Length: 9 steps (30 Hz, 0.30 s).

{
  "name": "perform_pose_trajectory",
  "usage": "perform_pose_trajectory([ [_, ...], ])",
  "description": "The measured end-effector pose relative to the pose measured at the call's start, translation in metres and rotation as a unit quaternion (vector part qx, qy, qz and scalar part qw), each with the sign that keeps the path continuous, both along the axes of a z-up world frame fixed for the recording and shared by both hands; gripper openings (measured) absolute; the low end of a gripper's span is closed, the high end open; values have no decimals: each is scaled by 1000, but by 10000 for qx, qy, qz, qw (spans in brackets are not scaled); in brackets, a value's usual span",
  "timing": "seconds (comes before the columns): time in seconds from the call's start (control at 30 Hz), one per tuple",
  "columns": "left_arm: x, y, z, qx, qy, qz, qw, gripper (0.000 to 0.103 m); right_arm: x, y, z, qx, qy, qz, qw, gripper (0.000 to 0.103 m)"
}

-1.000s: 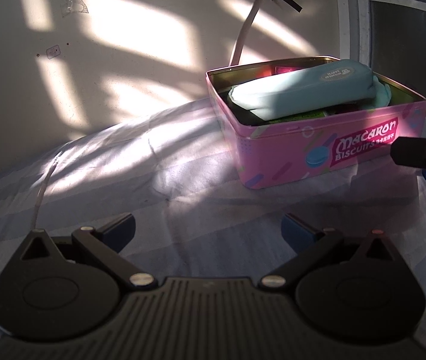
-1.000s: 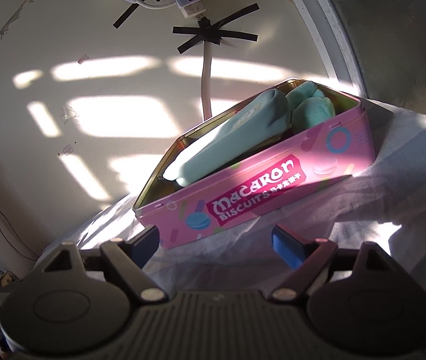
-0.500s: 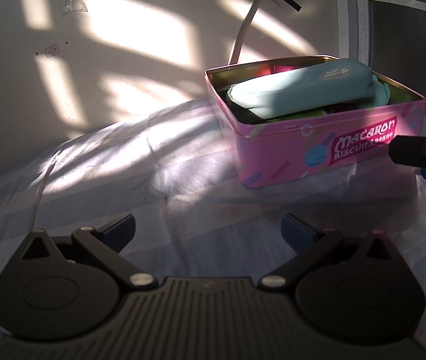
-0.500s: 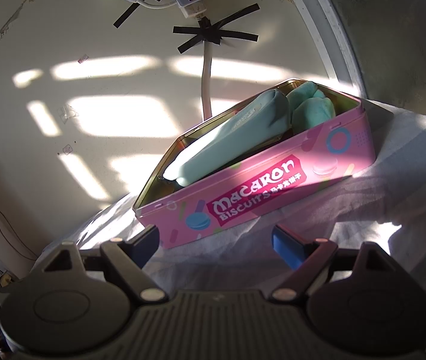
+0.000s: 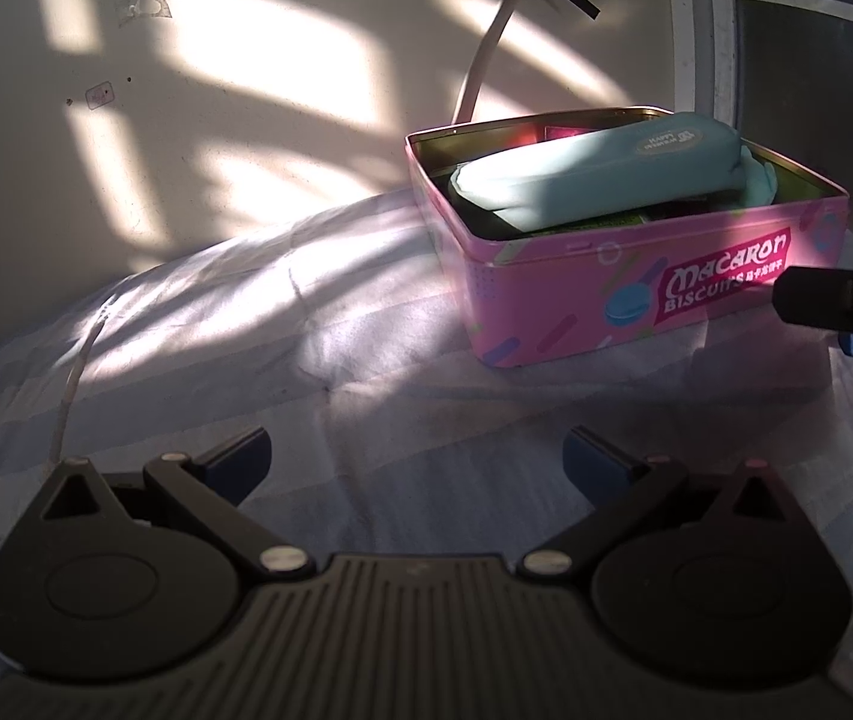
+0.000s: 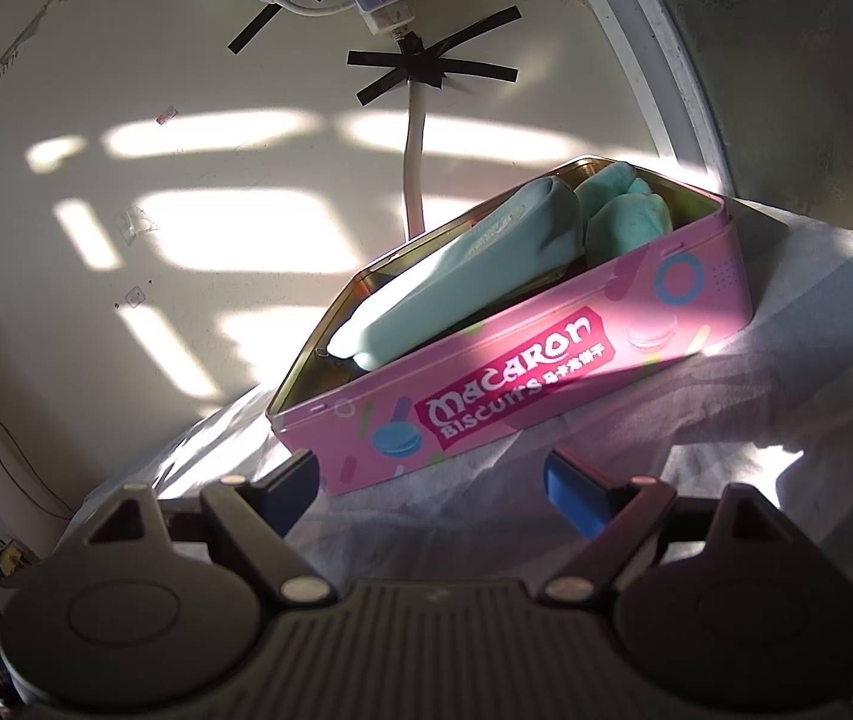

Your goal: Organize objects

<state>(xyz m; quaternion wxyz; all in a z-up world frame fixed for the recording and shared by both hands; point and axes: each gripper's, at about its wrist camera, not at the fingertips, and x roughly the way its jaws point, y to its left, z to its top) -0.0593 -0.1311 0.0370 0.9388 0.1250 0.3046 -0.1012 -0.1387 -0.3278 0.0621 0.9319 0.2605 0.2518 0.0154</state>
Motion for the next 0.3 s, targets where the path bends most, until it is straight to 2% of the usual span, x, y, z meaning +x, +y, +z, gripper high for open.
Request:
perform_pose_trajectory([
  [0.3, 0, 1, -1, -144, 88, -130, 9998, 103, 1, 0, -1, -60, 4, 27, 10000, 85],
])
